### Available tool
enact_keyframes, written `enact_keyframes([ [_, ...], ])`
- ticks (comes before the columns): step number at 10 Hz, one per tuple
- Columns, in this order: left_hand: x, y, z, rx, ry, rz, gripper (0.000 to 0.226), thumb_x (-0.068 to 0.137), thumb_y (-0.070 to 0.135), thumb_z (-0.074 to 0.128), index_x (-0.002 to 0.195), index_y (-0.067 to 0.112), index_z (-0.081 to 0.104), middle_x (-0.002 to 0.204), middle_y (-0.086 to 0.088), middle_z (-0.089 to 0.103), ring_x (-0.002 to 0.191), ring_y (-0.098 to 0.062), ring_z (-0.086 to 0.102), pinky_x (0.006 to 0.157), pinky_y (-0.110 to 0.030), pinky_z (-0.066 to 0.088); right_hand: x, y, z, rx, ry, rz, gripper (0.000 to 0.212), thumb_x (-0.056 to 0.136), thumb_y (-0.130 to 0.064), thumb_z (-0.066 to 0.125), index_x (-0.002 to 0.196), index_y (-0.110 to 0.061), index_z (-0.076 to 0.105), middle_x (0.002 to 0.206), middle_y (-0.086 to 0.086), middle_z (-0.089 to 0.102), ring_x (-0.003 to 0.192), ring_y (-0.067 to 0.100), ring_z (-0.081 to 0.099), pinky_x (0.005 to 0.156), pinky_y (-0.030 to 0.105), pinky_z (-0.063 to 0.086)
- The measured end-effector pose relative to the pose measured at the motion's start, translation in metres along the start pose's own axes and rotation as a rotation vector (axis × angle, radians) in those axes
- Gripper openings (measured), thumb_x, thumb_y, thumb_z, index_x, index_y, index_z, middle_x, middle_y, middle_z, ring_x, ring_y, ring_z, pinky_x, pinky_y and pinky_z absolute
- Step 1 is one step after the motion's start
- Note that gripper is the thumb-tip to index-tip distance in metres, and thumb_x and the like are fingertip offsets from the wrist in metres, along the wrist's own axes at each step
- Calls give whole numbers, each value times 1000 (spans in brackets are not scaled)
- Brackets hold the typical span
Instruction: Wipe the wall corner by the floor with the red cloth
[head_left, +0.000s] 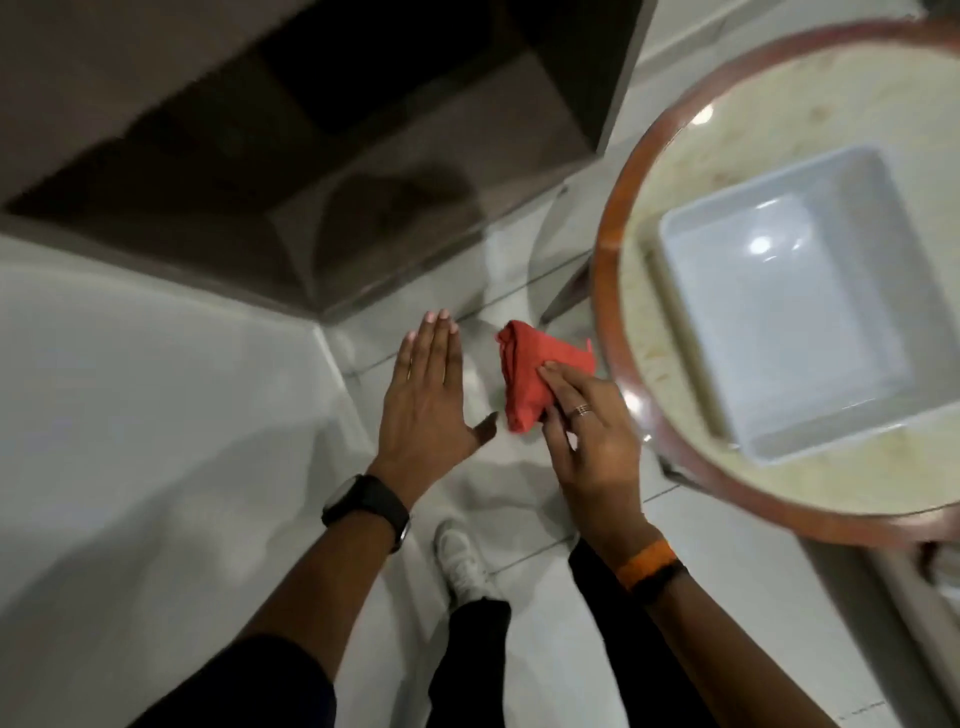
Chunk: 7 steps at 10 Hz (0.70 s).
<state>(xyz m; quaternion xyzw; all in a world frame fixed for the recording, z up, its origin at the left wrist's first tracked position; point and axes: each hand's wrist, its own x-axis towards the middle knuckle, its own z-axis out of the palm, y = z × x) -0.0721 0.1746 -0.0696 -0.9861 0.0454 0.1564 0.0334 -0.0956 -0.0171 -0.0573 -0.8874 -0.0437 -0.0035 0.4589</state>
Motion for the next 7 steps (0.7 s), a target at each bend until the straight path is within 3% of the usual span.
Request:
enact_keyframes([
  [1,22,44,-44,-74,59,63,115,82,78,37,160,-3,13,169,-21,7,159,-31,8,129,-46,11,29,-3,-71,-94,41,-46,37,98,-10,61,135,-6,61,134,12,63,124,23,56,108,33,46],
  [2,52,110,-74,-152,97,157,110,84,74,40,161,-1,17,169,-20,11,158,-31,12,128,-48,17,63,32,-137,-223,72,67,37,100,-15,53,137,-14,58,136,3,59,124,12,52,108,37,47],
  [3,68,147,-75,-190,71,179,109,85,71,54,161,2,18,169,-18,12,158,-31,12,128,-48,18,77,78,-147,-353,-33,101,44,91,1,56,134,-8,59,135,13,58,126,28,53,106,49,49],
  [4,78,189,-64,-191,-8,195,106,86,69,57,162,6,17,169,-15,11,158,-30,11,127,-49,20,80,131,-145,-600,-273,129,51,85,9,63,133,-7,57,133,19,57,123,40,53,99,54,51],
  [5,76,205,-54,-200,-38,180,104,87,71,54,161,7,21,169,-14,13,158,-30,14,126,-49,22,78,144,-149,-708,-367,93,56,84,-2,71,137,-10,54,133,19,56,121,41,54,96,51,53],
  [7,69,190,-82,-118,82,98,103,88,73,50,161,5,22,168,-16,18,157,-31,18,126,-49,24,114,93,-165,-740,-284,-51,64,90,-35,71,145,-13,45,146,20,50,134,41,48,115,54,43],
])
